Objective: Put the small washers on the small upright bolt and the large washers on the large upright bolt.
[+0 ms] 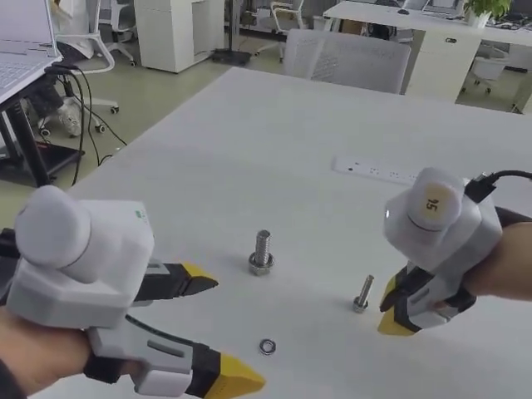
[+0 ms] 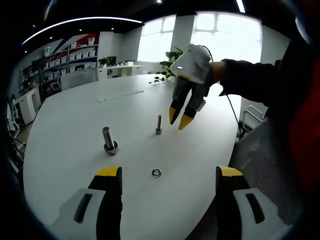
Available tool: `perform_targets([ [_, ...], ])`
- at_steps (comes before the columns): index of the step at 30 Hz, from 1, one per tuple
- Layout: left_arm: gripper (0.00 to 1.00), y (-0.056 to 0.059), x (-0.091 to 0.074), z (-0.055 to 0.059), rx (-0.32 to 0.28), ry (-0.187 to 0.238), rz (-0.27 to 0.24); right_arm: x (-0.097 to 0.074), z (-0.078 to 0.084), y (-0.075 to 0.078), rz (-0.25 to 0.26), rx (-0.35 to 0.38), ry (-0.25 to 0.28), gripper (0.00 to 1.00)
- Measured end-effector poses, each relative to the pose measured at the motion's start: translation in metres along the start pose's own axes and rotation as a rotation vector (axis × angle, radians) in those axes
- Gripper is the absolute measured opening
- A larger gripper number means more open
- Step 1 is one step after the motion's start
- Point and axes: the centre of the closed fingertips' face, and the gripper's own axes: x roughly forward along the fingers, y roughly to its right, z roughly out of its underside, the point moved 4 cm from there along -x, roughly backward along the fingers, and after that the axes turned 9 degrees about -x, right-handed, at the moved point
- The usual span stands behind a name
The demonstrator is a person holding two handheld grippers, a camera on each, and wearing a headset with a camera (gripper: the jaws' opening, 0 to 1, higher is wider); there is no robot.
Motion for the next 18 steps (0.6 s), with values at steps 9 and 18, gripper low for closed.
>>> perform_targets([
  [9,0.76,0.001,0.0,0.0,0.005,0.002,0.0,0.006,-0.031,-0.018,-0.04,-0.074,0.028,0.18],
  [18,0.76,0.0,-0.002,-0.001,0.006,0.012,-0.003,0.018,-0.062,-0.024,-0.056,-0.149,0.028,0.18],
])
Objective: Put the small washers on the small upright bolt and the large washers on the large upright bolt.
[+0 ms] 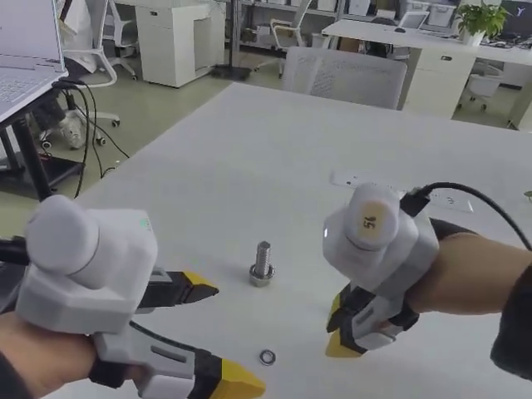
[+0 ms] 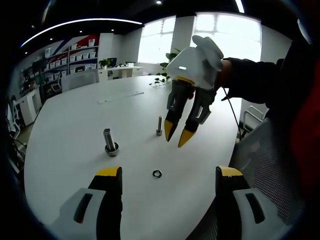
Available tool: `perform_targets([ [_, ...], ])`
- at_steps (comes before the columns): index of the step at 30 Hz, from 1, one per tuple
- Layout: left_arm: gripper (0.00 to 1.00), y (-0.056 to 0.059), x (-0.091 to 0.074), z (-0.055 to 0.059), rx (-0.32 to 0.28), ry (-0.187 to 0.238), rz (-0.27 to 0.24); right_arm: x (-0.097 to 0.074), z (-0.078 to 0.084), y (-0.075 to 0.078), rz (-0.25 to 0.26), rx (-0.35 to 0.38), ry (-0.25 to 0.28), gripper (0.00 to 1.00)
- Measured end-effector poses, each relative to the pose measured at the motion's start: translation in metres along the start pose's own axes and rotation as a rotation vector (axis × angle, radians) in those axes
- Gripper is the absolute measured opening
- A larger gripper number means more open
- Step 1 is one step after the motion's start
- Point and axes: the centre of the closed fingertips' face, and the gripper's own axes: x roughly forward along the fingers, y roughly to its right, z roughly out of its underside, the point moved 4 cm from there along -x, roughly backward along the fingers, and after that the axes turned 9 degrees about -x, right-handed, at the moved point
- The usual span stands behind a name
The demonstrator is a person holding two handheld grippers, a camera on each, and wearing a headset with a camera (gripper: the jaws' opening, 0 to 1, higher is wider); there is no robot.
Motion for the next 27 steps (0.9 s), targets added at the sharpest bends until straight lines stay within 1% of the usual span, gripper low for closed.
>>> perform_targets([
  [9,0.76,0.0,0.0,0.001,0.006,0.002,-0.001,0.015,-0.026,-0.002,-0.018,-0.066,0.0,0.18],
  [12,0.76,0.001,0.0,0.002,0.008,0.001,-0.001,0.021,-0.031,-0.002,-0.028,-0.08,-0.005,0.18],
  [18,0.76,0.001,-0.001,0.003,0.008,0.0,0.0,0.037,-0.038,-0.002,-0.046,-0.107,-0.024,0.18],
  [27,0.75,0.002,-0.001,0.004,0.006,-0.005,0.004,0.054,-0.044,0.001,-0.061,-0.117,-0.031,0.18],
])
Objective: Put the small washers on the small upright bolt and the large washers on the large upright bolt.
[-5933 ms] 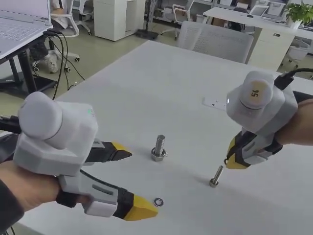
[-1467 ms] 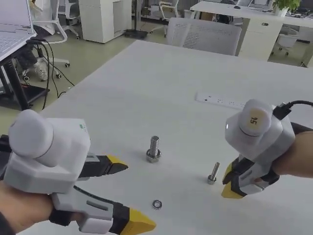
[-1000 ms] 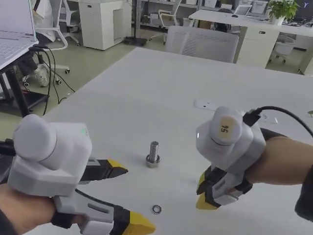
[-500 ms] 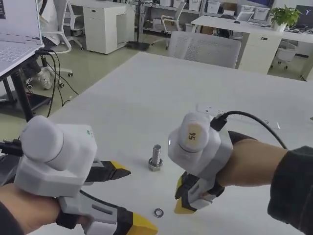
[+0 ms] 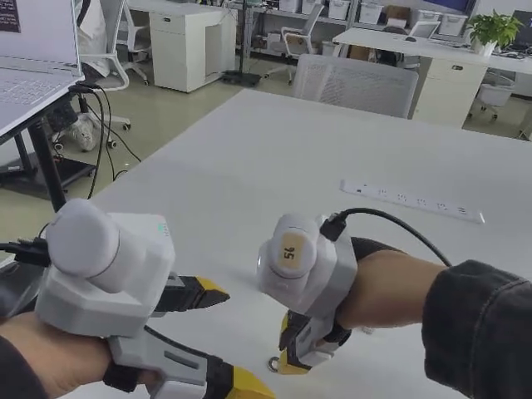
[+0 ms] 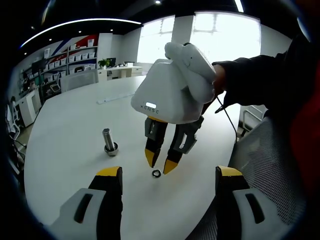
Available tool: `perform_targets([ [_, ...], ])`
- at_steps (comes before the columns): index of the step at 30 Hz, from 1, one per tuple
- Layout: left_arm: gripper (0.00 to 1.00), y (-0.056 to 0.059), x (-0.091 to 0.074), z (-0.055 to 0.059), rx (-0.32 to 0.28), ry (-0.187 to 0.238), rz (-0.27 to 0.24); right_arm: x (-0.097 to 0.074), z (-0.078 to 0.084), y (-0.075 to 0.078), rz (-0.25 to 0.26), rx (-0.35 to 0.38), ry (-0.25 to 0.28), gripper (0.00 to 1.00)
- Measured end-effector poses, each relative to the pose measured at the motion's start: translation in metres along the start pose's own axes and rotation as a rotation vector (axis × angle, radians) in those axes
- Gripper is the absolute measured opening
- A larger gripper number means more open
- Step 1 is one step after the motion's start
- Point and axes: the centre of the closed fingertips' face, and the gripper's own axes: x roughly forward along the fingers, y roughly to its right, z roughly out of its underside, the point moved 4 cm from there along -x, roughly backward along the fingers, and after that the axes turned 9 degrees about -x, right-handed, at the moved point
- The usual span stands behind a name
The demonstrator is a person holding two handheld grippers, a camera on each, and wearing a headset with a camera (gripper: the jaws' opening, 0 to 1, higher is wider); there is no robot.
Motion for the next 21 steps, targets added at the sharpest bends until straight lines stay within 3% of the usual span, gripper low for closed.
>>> perform_targets([
  [10,0.75,-0.0007,-0.001,-0.0009,-0.001,0.006,0.002,0.0069,0.001,0.0021,-0.002,-0.005,-0.008,0.17],
  [21,0.75,-0.0006,-0.001,-0.0032,-0.001,0.012,0.003,0.0067,-0.0016,-0.0028,0.026,-0.076,-0.017,0.15],
])
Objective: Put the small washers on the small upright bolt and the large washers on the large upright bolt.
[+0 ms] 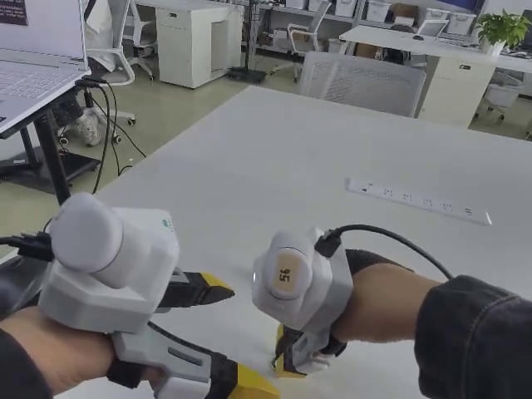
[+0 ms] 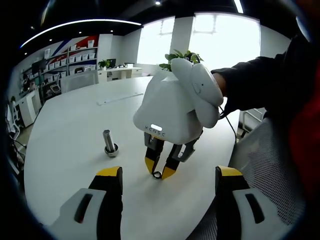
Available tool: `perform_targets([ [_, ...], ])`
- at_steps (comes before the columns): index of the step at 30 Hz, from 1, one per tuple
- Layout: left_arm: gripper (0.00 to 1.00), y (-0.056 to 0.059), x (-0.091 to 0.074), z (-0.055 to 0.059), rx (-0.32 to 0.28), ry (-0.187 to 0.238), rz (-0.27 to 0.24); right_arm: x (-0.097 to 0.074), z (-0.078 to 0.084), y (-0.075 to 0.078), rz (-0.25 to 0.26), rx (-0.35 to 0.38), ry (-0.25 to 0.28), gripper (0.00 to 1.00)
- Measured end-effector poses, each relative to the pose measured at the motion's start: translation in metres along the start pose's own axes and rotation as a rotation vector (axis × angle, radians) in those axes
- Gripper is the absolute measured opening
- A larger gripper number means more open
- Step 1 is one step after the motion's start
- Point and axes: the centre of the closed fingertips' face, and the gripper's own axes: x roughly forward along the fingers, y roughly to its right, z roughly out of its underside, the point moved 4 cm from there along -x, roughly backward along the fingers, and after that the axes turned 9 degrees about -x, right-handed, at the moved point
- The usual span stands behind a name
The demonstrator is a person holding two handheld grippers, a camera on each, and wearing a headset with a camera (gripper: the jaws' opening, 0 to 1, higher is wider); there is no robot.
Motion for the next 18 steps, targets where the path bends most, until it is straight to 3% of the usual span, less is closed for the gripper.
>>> perform_targets([
  [18,0.75,-0.0003,0.0006,-0.0017,0.002,-0.002,-0.004,-0.0015,0.0054,0.0015,-0.013,0.039,0.023,0.17],
])
